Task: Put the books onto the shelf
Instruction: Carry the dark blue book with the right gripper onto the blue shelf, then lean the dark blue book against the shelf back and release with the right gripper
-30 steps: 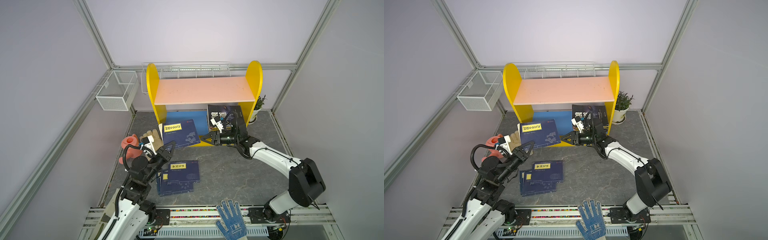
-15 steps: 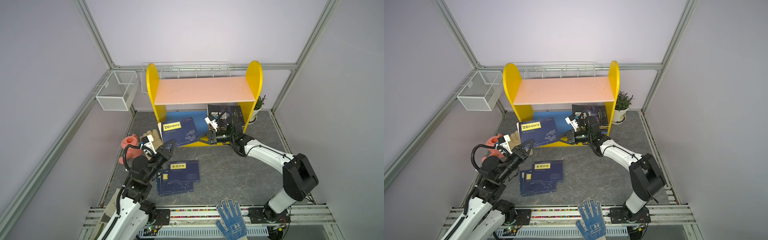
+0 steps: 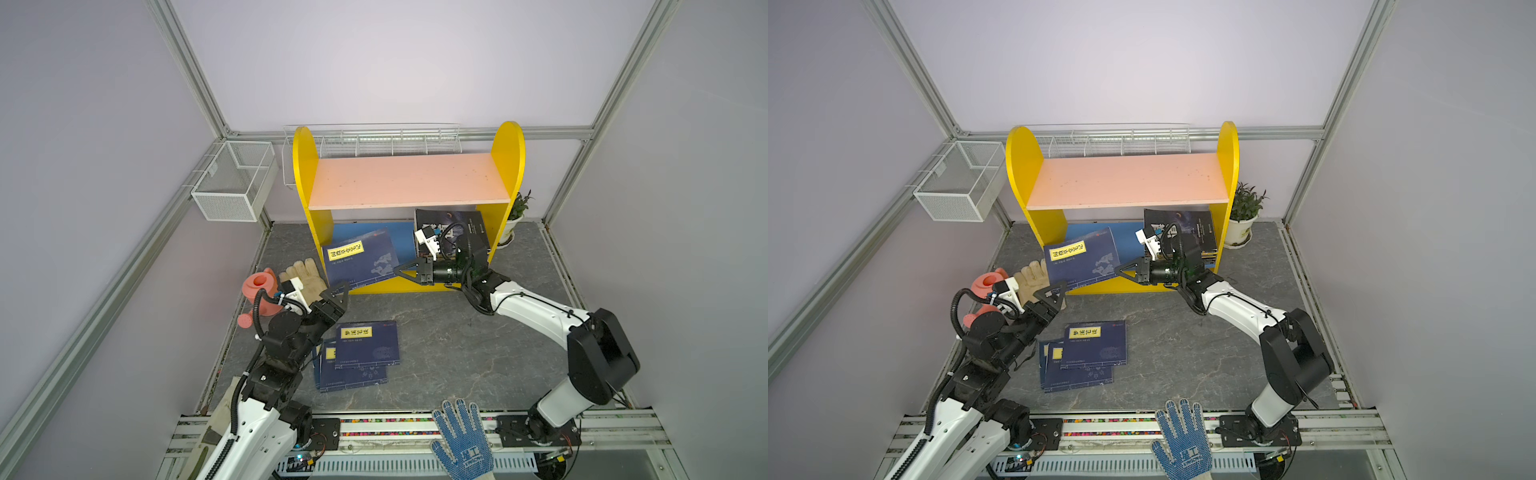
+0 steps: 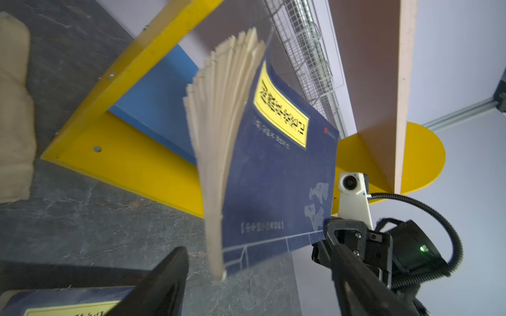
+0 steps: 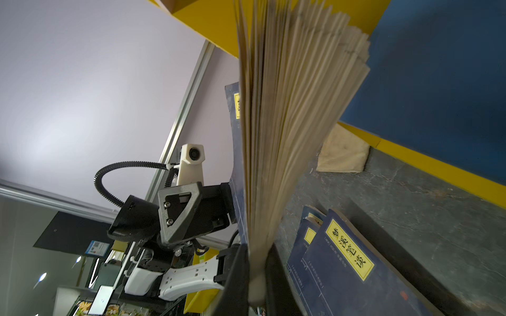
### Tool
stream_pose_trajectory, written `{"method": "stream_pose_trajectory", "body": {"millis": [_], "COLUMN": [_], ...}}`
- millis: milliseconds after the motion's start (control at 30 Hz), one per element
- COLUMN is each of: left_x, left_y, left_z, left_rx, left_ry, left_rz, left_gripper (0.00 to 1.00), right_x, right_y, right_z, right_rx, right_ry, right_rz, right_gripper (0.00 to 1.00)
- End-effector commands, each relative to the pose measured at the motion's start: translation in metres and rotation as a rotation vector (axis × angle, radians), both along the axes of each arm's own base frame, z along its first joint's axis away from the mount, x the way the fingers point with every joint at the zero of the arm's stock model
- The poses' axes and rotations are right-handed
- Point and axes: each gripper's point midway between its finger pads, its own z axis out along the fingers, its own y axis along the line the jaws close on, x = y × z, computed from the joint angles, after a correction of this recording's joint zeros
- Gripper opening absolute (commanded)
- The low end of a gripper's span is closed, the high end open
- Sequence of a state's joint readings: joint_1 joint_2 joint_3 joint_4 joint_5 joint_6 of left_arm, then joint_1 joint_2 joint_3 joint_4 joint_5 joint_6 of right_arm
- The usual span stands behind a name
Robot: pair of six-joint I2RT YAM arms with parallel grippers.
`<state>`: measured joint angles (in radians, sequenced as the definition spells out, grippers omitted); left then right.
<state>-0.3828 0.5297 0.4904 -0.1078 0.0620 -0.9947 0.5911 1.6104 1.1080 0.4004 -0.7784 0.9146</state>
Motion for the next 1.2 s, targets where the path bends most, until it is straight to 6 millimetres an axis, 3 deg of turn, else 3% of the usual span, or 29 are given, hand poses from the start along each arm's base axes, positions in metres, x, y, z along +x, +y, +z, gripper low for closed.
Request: {"method": "stream_pose_trajectory", "body": {"millis": [0,167,367,533,733,1167], "left_x": [-0.007,-0.037,-0.055,-0.059,-0.061,-0.060], "left_y": [0.047,0.094,0.106,0.106,0.108,0.107], "left_z": [-0.032,-0.085,-0.114,-0.118,-0.117,-0.113], "left_rx": [0.093,0.186,0.205,0.172,0.168,0.182], "left_ry": [0.170,0.403,0.523,0.519,0.511,0.503], "left_rz": [0.243,0.468,0.524,0.525,0.529,0.521], "left_gripper": [0.83,0.83,0.83,0.83,0.83,0.83], "right_x": [0.016,0.038,0.055,0.064,0.077,0.086], "right_y": [-0.020,-0.032,-0.009,0.019,0.035,0.052], "right_z": [0.023,0.014,0.007,-0.006,-0.025,-0.051], "right_rx": [-0.015,-0.128,-0.173,-0.208,-0.227,-0.298], "right_ry": [-0.093,-0.108,-0.107,-0.077,0.000,0.070], "right_rz": [-0.160,-0.327,-0.361,-0.363,-0.402,-0.367], "right_gripper": [0.07,0.06,0.07,0.07,0.06,0.07]}}
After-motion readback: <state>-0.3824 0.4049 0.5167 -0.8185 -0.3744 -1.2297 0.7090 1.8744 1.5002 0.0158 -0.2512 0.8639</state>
